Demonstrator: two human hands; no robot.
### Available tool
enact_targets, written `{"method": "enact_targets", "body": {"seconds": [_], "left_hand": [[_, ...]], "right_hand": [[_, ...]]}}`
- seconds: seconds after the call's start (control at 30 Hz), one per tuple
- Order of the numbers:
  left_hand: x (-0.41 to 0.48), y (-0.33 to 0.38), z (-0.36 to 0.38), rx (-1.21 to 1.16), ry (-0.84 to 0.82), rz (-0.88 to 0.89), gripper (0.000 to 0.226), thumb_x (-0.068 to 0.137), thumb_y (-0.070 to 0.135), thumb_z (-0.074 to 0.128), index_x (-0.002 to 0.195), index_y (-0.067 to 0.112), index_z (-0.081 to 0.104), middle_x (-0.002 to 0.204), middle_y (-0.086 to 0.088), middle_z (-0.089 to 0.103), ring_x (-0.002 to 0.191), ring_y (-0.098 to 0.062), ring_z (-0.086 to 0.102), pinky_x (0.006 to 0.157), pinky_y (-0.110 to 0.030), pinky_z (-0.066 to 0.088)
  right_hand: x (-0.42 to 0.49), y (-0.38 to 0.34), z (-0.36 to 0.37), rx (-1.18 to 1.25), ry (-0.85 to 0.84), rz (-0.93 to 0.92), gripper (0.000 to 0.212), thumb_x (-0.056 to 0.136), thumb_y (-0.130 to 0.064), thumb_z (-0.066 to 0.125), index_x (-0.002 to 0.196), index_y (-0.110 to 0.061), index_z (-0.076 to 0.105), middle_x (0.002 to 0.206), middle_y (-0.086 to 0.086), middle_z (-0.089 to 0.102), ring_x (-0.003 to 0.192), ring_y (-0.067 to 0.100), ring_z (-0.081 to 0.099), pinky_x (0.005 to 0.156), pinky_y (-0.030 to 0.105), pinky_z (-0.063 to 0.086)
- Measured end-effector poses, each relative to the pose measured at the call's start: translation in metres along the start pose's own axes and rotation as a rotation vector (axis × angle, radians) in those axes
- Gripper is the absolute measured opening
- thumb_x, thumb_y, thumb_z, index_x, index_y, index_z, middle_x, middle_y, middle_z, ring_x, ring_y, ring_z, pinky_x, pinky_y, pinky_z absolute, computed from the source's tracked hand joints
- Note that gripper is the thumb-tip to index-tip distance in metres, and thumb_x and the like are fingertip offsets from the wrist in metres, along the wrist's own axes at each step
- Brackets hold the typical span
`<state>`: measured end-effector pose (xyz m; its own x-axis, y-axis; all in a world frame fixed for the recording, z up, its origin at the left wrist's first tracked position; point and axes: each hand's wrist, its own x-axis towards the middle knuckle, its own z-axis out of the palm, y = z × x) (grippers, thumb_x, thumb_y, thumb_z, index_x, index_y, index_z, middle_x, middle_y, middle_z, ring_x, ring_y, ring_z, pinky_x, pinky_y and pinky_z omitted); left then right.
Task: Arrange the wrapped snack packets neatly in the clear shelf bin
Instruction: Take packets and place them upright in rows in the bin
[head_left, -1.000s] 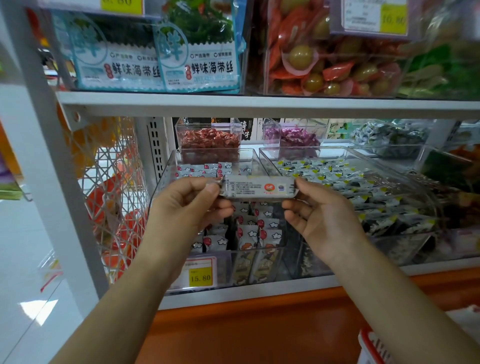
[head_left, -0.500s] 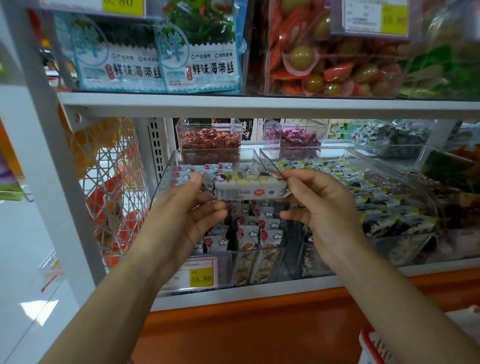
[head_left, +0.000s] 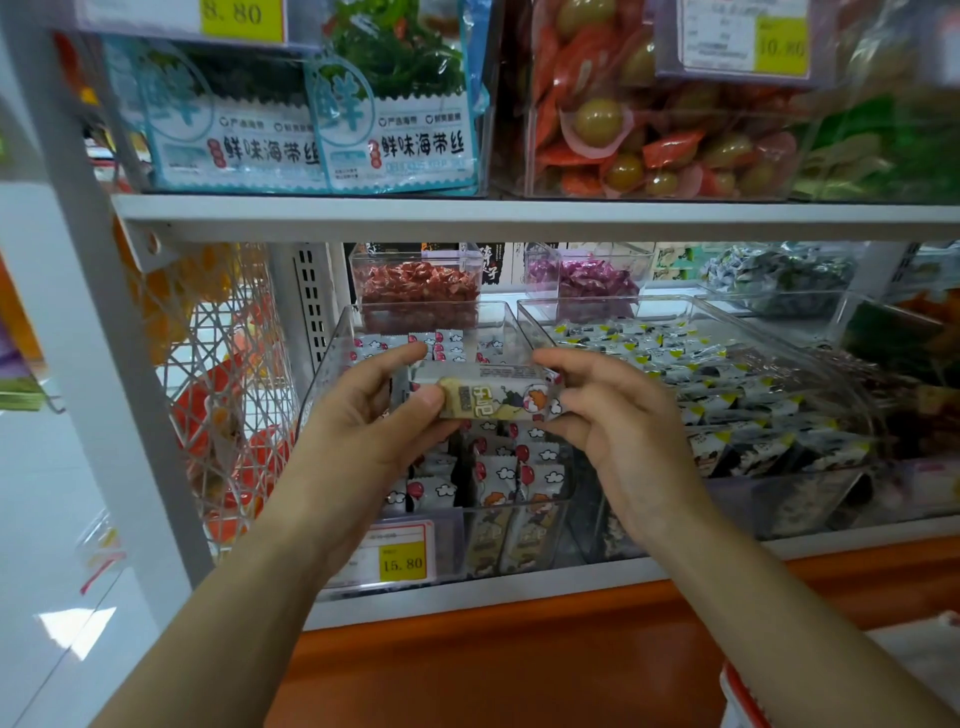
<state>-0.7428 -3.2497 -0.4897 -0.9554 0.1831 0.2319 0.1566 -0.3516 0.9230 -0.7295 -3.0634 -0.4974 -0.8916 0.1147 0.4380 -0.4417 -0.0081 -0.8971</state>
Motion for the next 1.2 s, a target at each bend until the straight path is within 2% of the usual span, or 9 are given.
{"method": "enact_targets", "body": {"seconds": [0.1,0.23,0.47,0.63,0.77,0.9,1.07,1.13,1.2], "left_hand": [[0.0,0.001,0.002,0.019,-0.041,0.014,0.042,0.07,0.017,0.062,0.112,0.012,0.063,0.096,-0.003,0.073,0.093,-0.017,0.07,0.073,-0.017,0.053],[0.0,-0.002,0.001,0.068,-0.045,0.038,0.033,0.071,0.017,0.061,0.103,0.01,0.063,0.093,-0.002,0.073,0.092,-0.018,0.069,0.074,-0.018,0.054],[-0.001,-0.004,0.003,0.187,-0.11,0.069,0.048,0.066,0.016,0.066,0.113,0.022,0.059,0.107,0.002,0.07,0.101,-0.024,0.066,0.083,-0.034,0.052],[-0.003,-0.002,0.008,0.292,-0.179,0.15,0.053,0.065,0.013,0.067,0.116,0.024,0.057,0.092,0.014,0.069,0.095,-0.009,0.066,0.077,-0.017,0.053],[-0.004,-0.003,0.01,0.368,-0.191,0.181,0.053,0.064,0.015,0.067,0.114,0.027,0.059,0.088,0.019,0.066,0.097,-0.003,0.064,0.08,-0.015,0.051],[-0.006,-0.002,0.01,0.457,-0.182,0.18,0.049,0.065,0.021,0.067,0.113,0.033,0.06,0.101,0.018,0.066,0.102,-0.003,0.062,0.085,-0.02,0.052],[-0.004,-0.007,0.007,0.543,-0.108,0.178,0.028,0.087,0.016,0.059,0.109,0.034,0.063,0.097,0.014,0.069,0.085,-0.002,0.065,0.069,-0.012,0.051],[-0.002,-0.009,0.006,0.446,-0.052,0.146,0.023,0.092,0.013,0.052,0.104,0.027,0.065,0.094,0.008,0.072,0.087,-0.005,0.068,0.071,-0.012,0.052],[0.001,-0.009,0.006,0.397,-0.008,0.134,0.022,0.096,0.012,0.046,0.099,0.021,0.066,0.092,0.005,0.073,0.088,-0.009,0.069,0.072,-0.014,0.053]], "right_hand": [[-0.001,-0.001,0.001,-0.116,0.035,-0.031,0.036,0.087,-0.001,0.054,0.096,-0.032,0.07,0.082,-0.013,0.067,0.084,0.017,0.064,0.081,0.046,0.056],[-0.001,-0.003,0.003,-0.084,0.016,-0.031,0.028,0.076,-0.004,0.054,0.092,-0.021,0.069,0.1,0.017,0.065,0.098,0.041,0.057,0.086,0.06,0.047],[-0.005,-0.004,0.006,-0.198,-0.037,-0.037,0.009,0.086,-0.027,0.063,0.086,-0.023,0.072,0.076,-0.008,0.064,0.073,0.007,0.06,0.062,0.015,0.047],[-0.003,-0.002,0.003,-0.217,0.078,-0.082,0.024,0.087,-0.019,0.063,0.066,-0.006,0.066,0.063,0.012,0.056,0.058,0.019,0.052,0.053,0.02,0.041],[-0.002,-0.002,0.003,-0.193,0.112,-0.047,0.029,0.085,-0.02,0.064,0.069,0.004,0.066,0.075,0.036,0.053,0.068,0.045,0.052,0.057,0.033,0.046],[-0.002,-0.003,0.003,-0.153,0.14,0.006,0.02,0.084,-0.019,0.066,0.068,-0.009,0.069,0.075,0.027,0.061,0.074,0.042,0.058,0.066,0.047,0.052],[-0.001,-0.001,0.003,-0.163,0.063,0.037,0.02,0.085,-0.023,0.063,0.071,-0.013,0.072,0.075,0.019,0.064,0.074,0.03,0.064,0.076,0.049,0.056],[-0.002,-0.002,0.005,-0.069,-0.042,0.088,0.01,0.081,-0.026,0.066,0.084,-0.023,0.075,0.085,0.007,0.068,0.087,0.025,0.067,0.082,0.046,0.056],[-0.002,0.0,0.005,-0.143,-0.12,0.079,0.028,0.079,-0.022,0.07,0.107,-0.028,0.069,0.101,-0.004,0.066,0.097,0.017,0.066,0.086,0.033,0.055]]}}
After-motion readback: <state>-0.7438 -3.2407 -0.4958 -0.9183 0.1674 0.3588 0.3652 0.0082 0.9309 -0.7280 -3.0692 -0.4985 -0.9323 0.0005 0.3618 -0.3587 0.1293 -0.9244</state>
